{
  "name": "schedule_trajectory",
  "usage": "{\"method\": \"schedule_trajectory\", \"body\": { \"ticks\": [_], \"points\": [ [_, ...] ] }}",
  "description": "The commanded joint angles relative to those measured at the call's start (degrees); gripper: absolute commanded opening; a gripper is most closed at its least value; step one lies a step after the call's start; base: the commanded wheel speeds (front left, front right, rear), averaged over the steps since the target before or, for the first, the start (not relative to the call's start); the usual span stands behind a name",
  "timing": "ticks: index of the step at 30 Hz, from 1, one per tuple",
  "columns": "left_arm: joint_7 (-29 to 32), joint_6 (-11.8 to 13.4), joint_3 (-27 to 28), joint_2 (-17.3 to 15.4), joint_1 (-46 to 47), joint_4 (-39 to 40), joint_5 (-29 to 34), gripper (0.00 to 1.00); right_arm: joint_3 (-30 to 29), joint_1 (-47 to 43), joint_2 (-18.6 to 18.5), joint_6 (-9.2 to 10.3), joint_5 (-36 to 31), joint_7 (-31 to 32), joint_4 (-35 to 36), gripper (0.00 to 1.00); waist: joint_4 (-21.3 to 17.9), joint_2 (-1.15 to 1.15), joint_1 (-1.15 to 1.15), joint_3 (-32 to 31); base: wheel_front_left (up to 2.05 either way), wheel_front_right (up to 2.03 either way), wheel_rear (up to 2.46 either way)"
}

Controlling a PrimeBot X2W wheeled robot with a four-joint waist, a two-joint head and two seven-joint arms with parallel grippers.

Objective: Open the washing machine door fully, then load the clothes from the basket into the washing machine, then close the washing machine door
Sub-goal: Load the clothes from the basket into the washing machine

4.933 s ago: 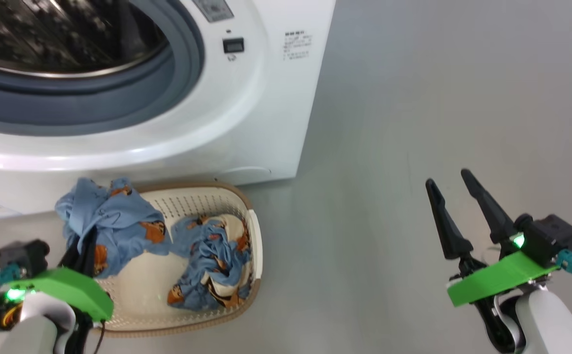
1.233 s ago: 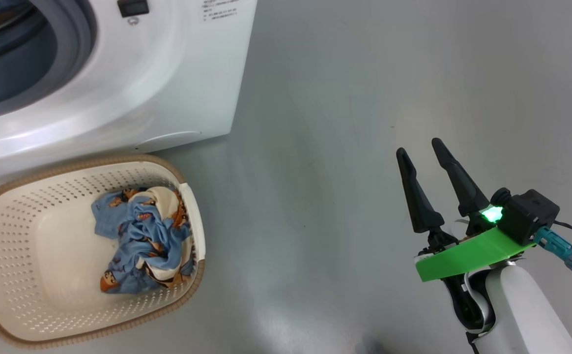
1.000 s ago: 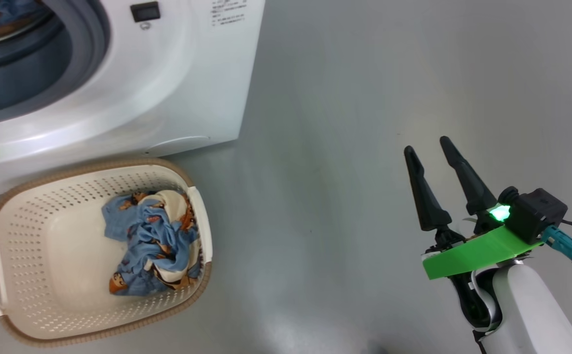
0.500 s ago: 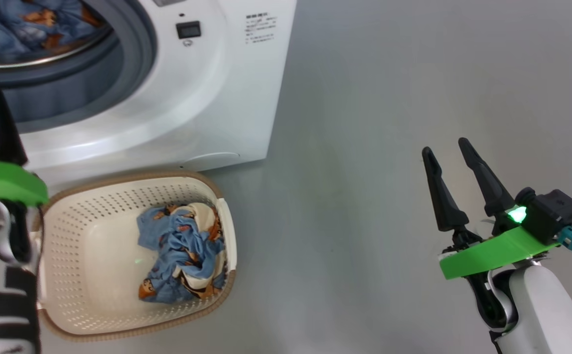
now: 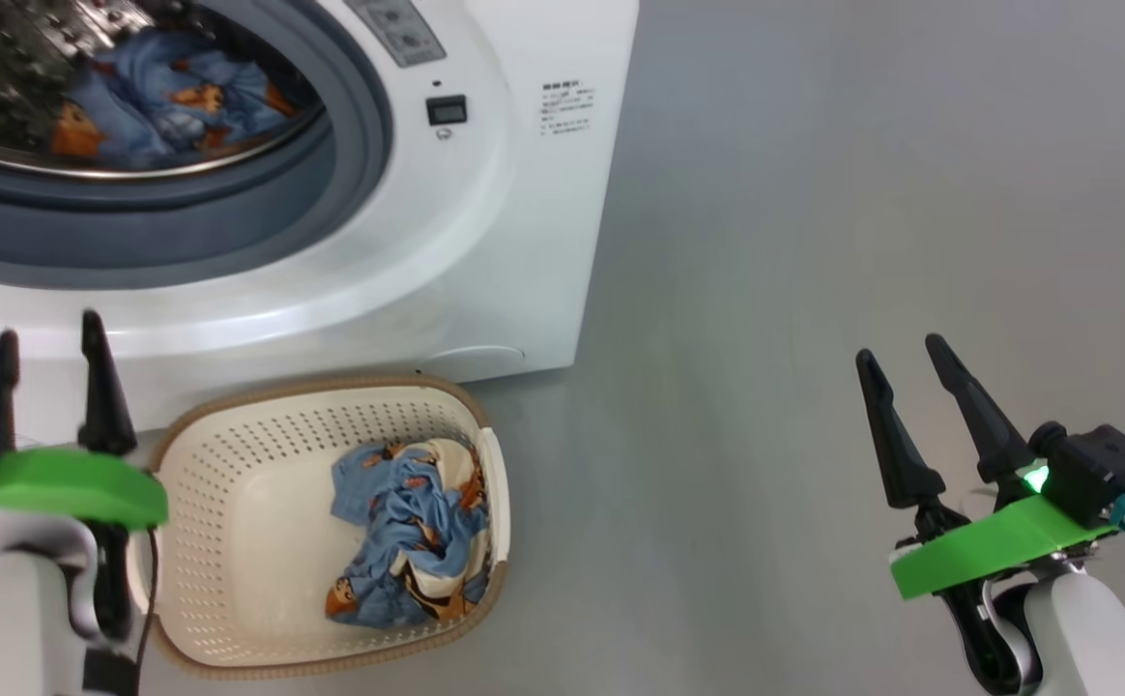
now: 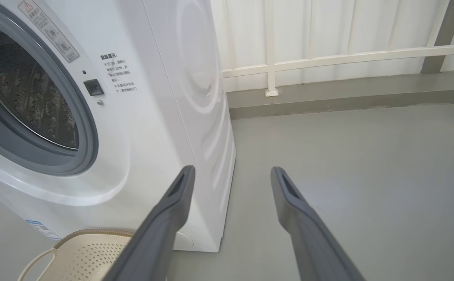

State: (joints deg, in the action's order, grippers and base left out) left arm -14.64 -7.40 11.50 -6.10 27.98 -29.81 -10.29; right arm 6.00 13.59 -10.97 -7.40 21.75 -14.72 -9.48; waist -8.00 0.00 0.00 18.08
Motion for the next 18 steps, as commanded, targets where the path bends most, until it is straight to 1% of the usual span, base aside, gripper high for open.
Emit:
{"method": "schedule_trajectory", "body": {
  "ticks": [1, 7, 18],
  "points": [
    [-0.36, -0.08, 1.64, -1.83, -1.06, 1.73, 0.62, 1.0, 0.73, -0.97, -0.75, -0.09, 0.21, -0.28, 1.13, 1.0, 0.97, 0.0, 0.0, -1.3, 0.0, 0.0, 0.0],
    [-0.36, -0.08, 1.1, -1.01, -6.99, 5.42, 1.13, 1.0, 0.62, -2.62, -1.68, -0.09, 0.47, -0.28, 0.84, 1.0, 1.85, 0.0, 0.0, -3.58, 0.0, 0.0, 0.0],
    [-0.36, -0.09, 0.33, 0.37, -15.28, 10.28, 0.24, 1.0, -0.44, -5.86, -2.75, -0.09, 0.63, -0.28, 0.93, 1.0, 2.8, 0.0, 0.0, -7.1, 0.0, 0.0, 0.0]
  ]
}}
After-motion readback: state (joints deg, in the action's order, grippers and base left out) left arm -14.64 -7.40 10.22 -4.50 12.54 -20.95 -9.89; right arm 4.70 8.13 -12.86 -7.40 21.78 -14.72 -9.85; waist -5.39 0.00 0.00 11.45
